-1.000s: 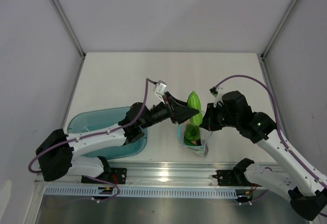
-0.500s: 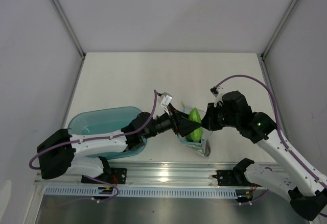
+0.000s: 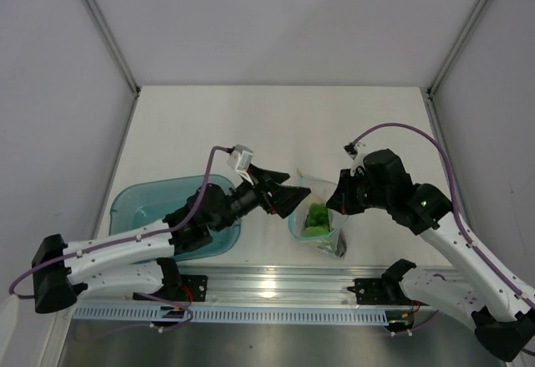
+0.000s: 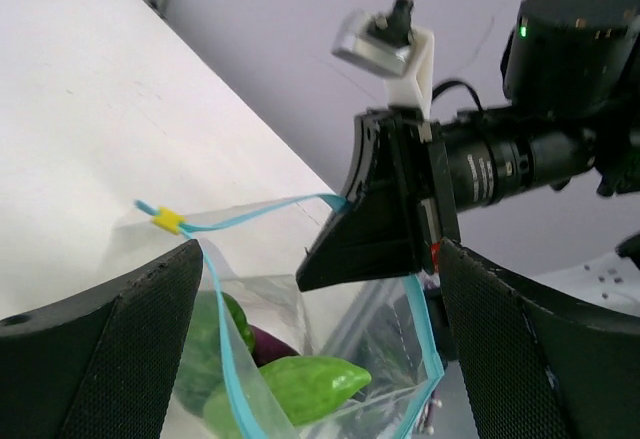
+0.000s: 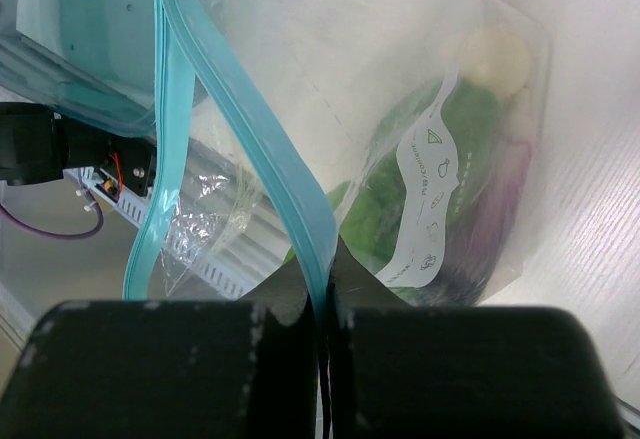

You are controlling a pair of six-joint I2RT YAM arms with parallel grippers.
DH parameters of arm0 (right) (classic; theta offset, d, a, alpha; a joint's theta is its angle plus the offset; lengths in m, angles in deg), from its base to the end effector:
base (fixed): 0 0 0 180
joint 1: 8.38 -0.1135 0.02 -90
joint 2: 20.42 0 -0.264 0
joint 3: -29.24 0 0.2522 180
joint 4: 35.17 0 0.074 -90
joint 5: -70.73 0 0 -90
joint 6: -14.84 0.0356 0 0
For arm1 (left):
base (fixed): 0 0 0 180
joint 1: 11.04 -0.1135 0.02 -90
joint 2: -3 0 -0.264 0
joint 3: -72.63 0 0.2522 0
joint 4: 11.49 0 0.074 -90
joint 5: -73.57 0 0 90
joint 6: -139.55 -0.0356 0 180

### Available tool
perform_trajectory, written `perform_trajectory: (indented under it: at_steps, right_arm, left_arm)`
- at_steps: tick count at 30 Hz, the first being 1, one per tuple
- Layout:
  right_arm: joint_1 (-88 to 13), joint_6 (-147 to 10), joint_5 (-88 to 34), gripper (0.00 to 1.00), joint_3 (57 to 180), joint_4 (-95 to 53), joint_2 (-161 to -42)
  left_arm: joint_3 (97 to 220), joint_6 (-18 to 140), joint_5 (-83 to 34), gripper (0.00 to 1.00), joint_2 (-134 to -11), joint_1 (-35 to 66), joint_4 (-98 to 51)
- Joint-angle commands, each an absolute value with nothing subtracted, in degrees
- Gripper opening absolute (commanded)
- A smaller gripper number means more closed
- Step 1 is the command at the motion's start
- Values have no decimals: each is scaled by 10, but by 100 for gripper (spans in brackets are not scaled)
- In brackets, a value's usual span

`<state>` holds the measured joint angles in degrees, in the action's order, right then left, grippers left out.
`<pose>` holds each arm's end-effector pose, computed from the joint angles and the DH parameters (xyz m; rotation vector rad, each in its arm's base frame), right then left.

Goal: Place the food in the zip-top bag and seal the zipper
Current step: Place the fake vegetable in the zipper food storage bag.

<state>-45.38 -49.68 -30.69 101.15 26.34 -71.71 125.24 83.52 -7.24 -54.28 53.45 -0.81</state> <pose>0.1341 0.1099 0.3370 -0.3492 2.3715 0.7721 0.1073 -0.2116 0.3265 0.2826 1.5772 -1.2588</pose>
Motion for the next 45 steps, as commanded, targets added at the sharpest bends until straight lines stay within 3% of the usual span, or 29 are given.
perform_trajectory:
  at_steps: [1, 5, 11, 17, 20, 23, 24, 25, 26, 28, 29, 31, 35, 40, 45]
  right_arm:
    - [-451, -497, -311, 0, 1022, 252, -710]
    - [-451, -500, -315, 0, 1020, 252, -710]
    - [-451, -503, -323, 0, 1012, 250, -711]
    - [-451, -505, -330, 0, 1014, 252, -710]
    - [-451, -508, -328, 0, 1016, 258, -710]
    - [-451, -509, -329, 0, 1018, 263, -710]
    - [-451, -510, -335, 0, 1019, 264, -713]
    - [-450, -515, -340, 0, 1020, 268, -716]
    - [-451, -520, -347, 5, 1022, 274, -720]
    - [-450, -531, -361, 18, 1024, 286, -735]
    - [-452, -534, -362, 31, 1024, 296, -739]
    - [-451, -541, -362, 47, 1024, 301, -741]
    - [-451, -555, -373, 65, 1032, 302, -735]
    - [-451, -566, -418, 64, 1059, 300, -732]
    - [-453, -557, -550, 63, 1055, 261, -734]
  left_arm:
    - [1281, 813, -6, 99, -510, 538, -83]
    - [1290, 823, 32, 99, -510, 538, -171]
    - [1301, 838, -19, 99, -547, 538, -202]
    - [1357, 842, -50, 90, -617, 534, -248]
    - [1386, 834, -86, 77, -649, 527, -248]
    - [1403, 836, -115, 56, -670, 515, -248]
    - [1405, 843, -134, 40, -677, 509, -248]
    - [1403, 846, -147, 33, -678, 497, -248]
    - [1403, 851, -159, 19, -678, 490, -248]
    - [1391, 854, -194, 7, -673, 469, -248]
    - [1389, 850, -205, 0, -671, 461, -246]
    - [1384, 840, -238, 1, -666, 437, -244]
    - [1382, 810, -306, 1, -667, 403, -230]
    - [1388, 780, -412, 1, -685, 361, -186]
    - [1403, 716, -465, 1, -709, 347, -172]
